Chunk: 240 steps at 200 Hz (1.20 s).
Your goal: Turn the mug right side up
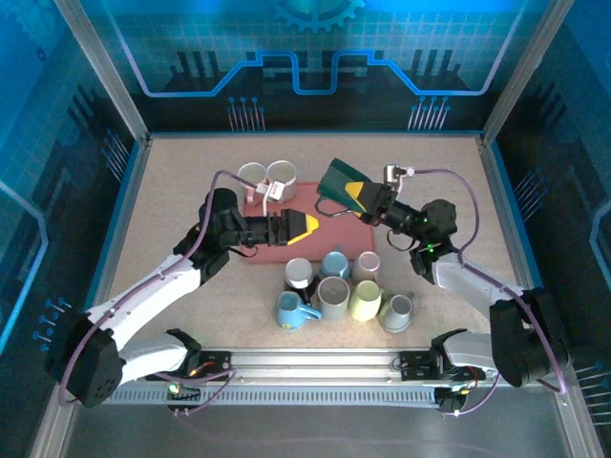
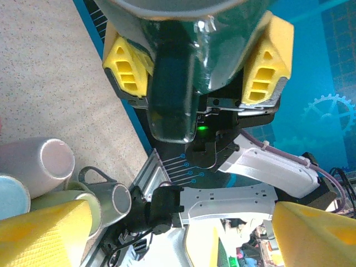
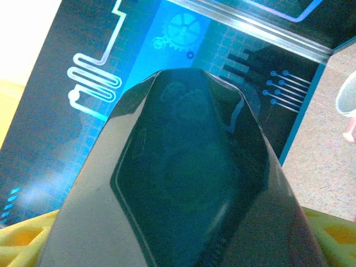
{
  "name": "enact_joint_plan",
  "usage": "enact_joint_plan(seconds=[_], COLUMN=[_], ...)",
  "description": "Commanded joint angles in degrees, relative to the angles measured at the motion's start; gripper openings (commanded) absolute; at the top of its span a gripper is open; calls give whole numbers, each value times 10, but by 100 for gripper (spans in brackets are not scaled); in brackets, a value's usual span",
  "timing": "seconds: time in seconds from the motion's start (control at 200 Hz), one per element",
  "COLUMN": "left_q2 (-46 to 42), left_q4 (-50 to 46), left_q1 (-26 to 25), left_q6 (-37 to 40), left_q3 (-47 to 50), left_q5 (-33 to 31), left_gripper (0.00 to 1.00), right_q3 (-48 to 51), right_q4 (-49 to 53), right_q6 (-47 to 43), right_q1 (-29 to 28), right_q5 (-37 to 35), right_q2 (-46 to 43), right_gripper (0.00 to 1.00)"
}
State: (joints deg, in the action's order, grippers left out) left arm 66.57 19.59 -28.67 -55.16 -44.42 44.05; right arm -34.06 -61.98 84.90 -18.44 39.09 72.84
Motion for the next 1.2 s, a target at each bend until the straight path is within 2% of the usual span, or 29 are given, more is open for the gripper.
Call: enact_joint_plan(seconds=[0.0,0.135,0.22,0.51,0.645,0.745,0.905,0.95,0.995,1.12,1.15,1.195], left_q2=[8,9,13,4,9,9,-4,-9,-14,-24,-27,-32], left_q4=[23,-14,-22,49,79,84,58,45,30,-31,-50,-83], left_q1=[-1,-1,-1,-5,-12,-15,-15,-15,-15,-16,-15,-15], left_q6=[19,61,66,30,10,8,30,41,53,96,112,136], left_q3=[-30,-48,-57,-41,-31,-25,-27,-32,-39,-70,-79,-95], left_q5=[22,5,-2,-25,-28,-24,-27,-29,-30,-39,-45,-58], left_gripper=[83,79,73,41,29,25,2,0,0,0,0,0], right_q3=[-17,-19,-12,35,36,37,36,37,37,31,26,19], right_q4=[-123,-119,-112,-135,-136,-137,-130,-126,-115,-53,-33,22], right_q6=[23,18,12,0,-16,-18,-26,-31,-39,-75,-89,-118], right_q1=[-12,-28,-36,-70,-87,-89,-89,-89,-89,-90,-89,-85], right_q5=[23,34,33,-32,-45,-48,-38,-37,-36,-31,-25,-26], right_q2=[-5,-6,-12,-29,-27,-22,-17,-18,-21,-47,-56,-81], right_gripper=[21,21,22,22,22,22,24,28,37,82,97,100])
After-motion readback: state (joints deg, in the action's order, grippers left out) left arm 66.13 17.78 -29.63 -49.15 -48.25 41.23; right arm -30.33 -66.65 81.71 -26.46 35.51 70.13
